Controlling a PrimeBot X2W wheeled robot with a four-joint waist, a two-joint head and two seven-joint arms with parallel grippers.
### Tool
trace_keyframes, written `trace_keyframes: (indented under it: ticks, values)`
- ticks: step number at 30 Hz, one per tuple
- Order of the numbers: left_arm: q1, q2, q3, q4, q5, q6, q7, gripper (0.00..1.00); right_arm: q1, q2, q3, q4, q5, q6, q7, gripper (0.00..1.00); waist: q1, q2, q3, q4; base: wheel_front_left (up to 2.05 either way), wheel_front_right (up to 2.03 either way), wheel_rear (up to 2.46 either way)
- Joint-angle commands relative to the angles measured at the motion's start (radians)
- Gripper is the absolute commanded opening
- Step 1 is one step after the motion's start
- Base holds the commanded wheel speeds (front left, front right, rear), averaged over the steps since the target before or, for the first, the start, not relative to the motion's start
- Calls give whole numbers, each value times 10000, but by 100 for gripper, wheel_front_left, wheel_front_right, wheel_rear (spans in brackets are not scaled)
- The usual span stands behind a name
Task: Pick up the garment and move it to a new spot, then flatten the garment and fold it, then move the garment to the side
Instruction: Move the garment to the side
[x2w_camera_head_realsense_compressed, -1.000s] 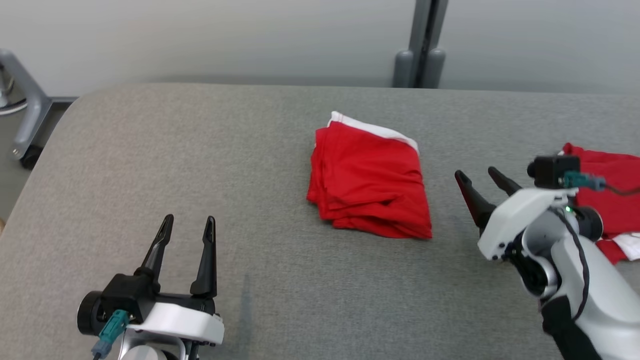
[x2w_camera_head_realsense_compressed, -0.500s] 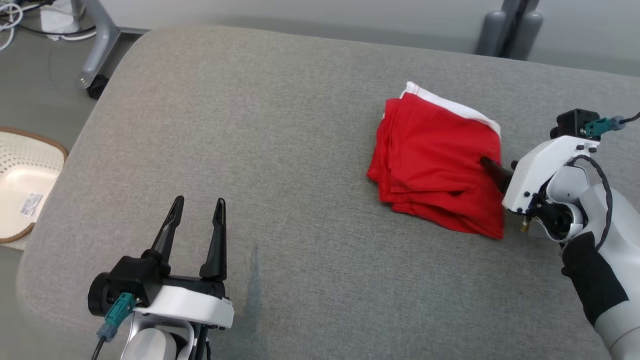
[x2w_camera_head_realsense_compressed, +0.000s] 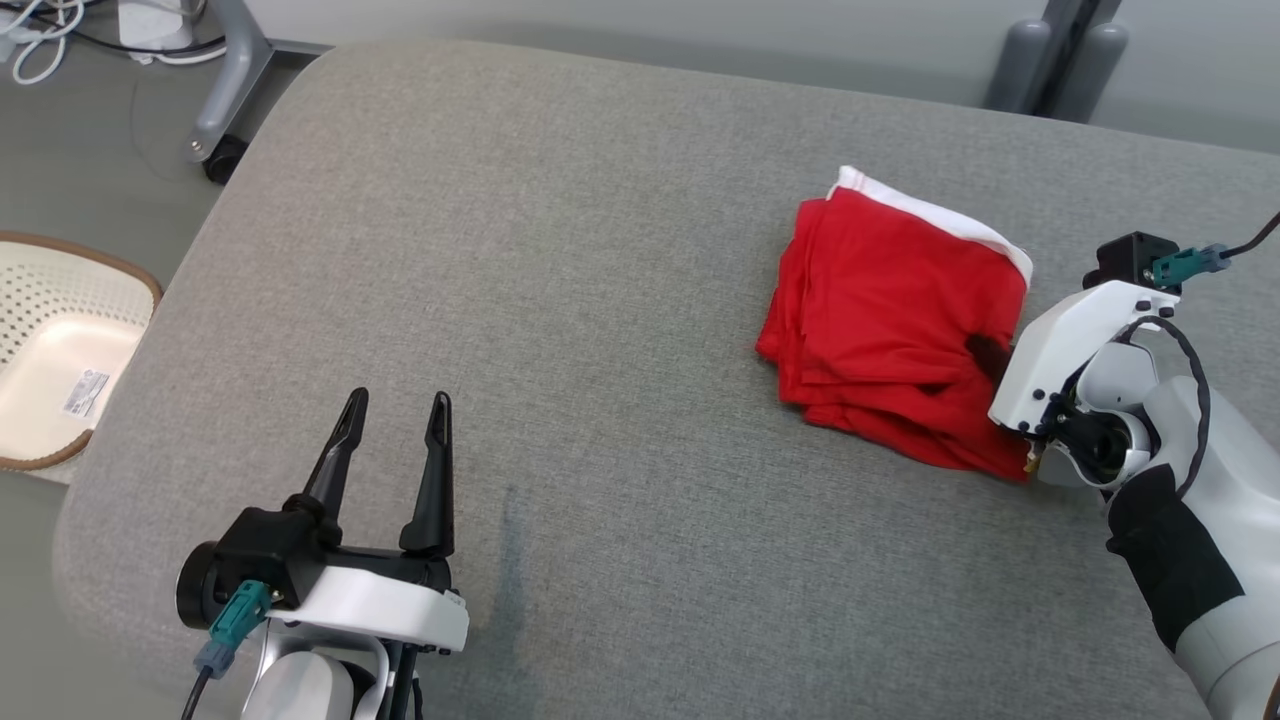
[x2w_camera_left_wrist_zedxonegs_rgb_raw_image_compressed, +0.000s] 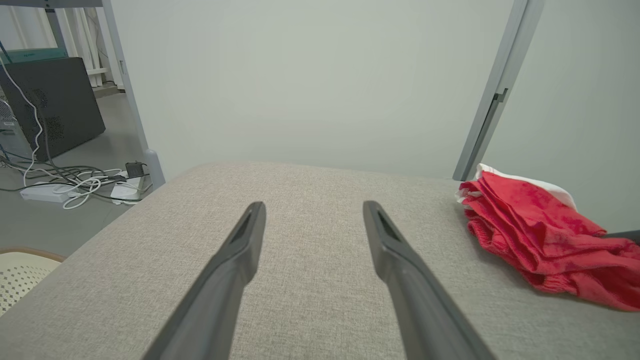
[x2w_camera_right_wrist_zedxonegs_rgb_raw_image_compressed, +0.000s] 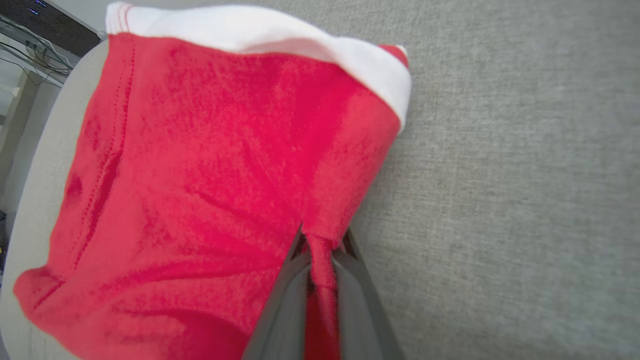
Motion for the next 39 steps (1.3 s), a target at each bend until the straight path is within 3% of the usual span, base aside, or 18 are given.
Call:
trace_keyframes:
  ticks: [1, 8, 14, 28, 39]
  values:
    - [-133, 34, 47, 19, 37, -12, -14, 100, 61, -80, 113, -95, 56, 1, -274, 0, 0, -1, -81, -98, 0, 0, 0]
    - [21, 30, 122, 75, 239, -164, -14, 100, 485, -97, 720, -520, 396, 1, -1411, 0, 0, -1, -581, -667, 0, 0, 0]
    - [137, 70, 195, 134, 439, -308, -14, 100, 1061, -148, 1368, -955, 796, 1, -2173, 0, 0, -1, -984, -1599, 0, 0, 0]
    - [213, 197, 93, 274, 651, -536, -14, 100, 2132, -411, 2606, -1976, 1746, 1, -3038, 0, 0, -1, -1452, -4053, 0, 0, 0]
    - [-12, 218, -160, 407, 707, -633, -14, 100, 1771, -941, 3449, -2700, 1877, 1, -3075, 0, 0, -1, -1220, -4898, 0, 0, 0]
